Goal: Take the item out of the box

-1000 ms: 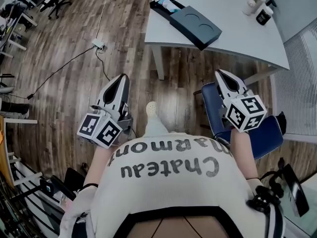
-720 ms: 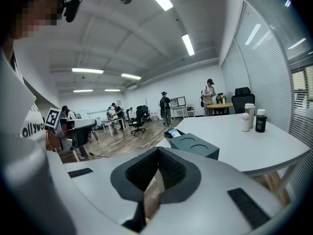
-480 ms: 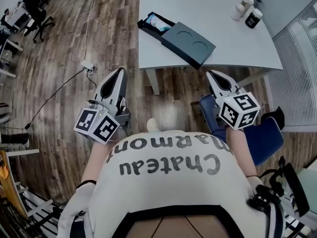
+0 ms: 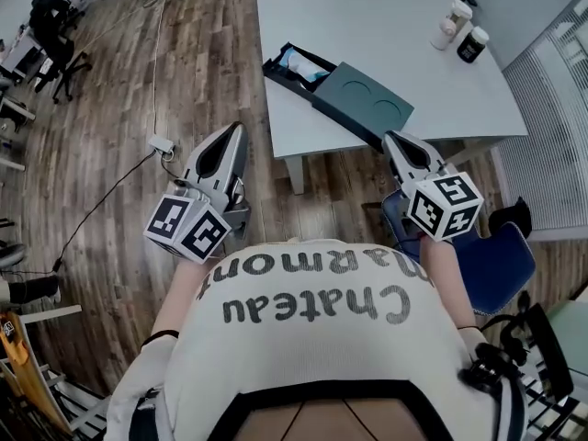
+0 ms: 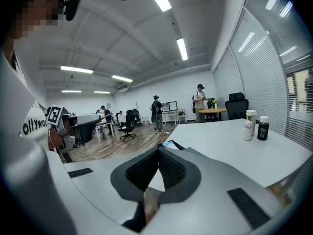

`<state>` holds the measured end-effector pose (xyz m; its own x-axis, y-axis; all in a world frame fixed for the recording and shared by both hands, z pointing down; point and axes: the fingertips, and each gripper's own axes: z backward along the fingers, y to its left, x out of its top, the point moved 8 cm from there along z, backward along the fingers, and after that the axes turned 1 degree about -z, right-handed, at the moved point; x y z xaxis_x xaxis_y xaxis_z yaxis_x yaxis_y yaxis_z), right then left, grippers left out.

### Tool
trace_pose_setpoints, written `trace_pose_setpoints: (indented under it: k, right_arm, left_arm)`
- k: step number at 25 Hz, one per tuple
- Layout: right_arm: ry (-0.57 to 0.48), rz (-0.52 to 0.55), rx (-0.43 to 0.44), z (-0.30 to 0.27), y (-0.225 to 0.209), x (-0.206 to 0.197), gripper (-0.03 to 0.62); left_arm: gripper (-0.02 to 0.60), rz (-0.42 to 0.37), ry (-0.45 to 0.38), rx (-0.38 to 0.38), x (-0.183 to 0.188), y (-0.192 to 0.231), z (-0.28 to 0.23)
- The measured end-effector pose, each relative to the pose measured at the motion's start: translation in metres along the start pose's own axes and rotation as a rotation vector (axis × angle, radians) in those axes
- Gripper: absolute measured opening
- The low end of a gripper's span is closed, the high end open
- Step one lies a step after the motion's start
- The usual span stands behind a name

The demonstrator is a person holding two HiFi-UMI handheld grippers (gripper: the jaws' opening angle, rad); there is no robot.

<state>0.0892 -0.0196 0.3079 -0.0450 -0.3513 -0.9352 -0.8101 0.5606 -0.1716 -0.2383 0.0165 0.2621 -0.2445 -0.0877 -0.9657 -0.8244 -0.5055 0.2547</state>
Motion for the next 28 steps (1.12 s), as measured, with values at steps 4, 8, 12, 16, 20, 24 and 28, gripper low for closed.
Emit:
trace_pose_setpoints:
  k: [4, 8, 12, 16, 20, 24, 28]
  right_arm:
    - [-0.006, -0.011, -0.028, -0.017, 0.007, 0.001, -0.002]
    - [0.018, -0.009, -0.041, -0.032, 0.013, -0.002, -0.002]
    - [0.075, -0.006, -0.028, -0.045, 0.017, -0.008, -0.002]
    - [0.100, 0.009, -0.016, -0.062, 0.015, -0.008, -0.002]
    - [0.096, 0.022, -0.009, -0.077, 0.001, -0.002, -0.002]
    - [0.070, 0.011, 0.006, -0.094, -0.024, 0.013, -0.002]
    - [0.044, 0.027, 0.033, -0.118, -0.047, 0.032, -0.002]
  left_arm:
    - [-0.002, 0.001, 0.012, -0.045, 0.003, 0.020, -0.010]
    - [-0.002, 0.012, 0.040, -0.075, -0.002, 0.036, -0.018]
    - [-0.002, 0.046, 0.080, -0.103, -0.013, 0.044, -0.023]
    - [-0.002, 0.050, 0.114, -0.111, -0.023, 0.050, -0.035]
    - [-0.002, 0.071, 0.118, -0.089, -0.028, 0.062, -0.051]
    - [-0.002, 0.078, 0.095, -0.070, -0.018, 0.068, -0.075]
    - [-0.002, 0.055, 0.079, -0.042, -0.011, 0.075, -0.100]
